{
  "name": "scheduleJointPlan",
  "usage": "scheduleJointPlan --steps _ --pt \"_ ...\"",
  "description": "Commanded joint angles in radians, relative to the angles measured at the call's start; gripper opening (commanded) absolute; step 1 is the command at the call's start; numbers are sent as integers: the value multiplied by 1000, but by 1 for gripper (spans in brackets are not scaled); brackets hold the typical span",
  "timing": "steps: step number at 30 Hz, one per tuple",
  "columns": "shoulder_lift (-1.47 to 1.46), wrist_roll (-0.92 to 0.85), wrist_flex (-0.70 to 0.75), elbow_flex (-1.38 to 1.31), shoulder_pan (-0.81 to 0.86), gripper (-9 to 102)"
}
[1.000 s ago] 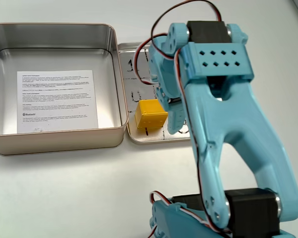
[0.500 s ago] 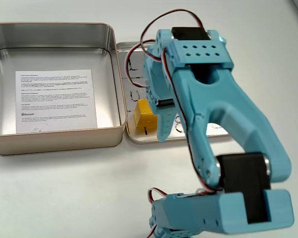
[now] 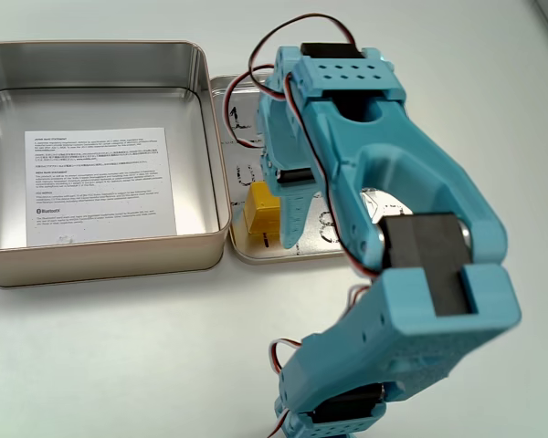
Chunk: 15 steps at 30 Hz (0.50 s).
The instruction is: Grasp a lego block and put it in the bin.
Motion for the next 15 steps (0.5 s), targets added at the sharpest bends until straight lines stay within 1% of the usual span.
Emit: scheduleJointPlan --steps 1,15 --pt "-17 11 -11 -40 11 40" --pt "-135 14 -72 -87 14 38"
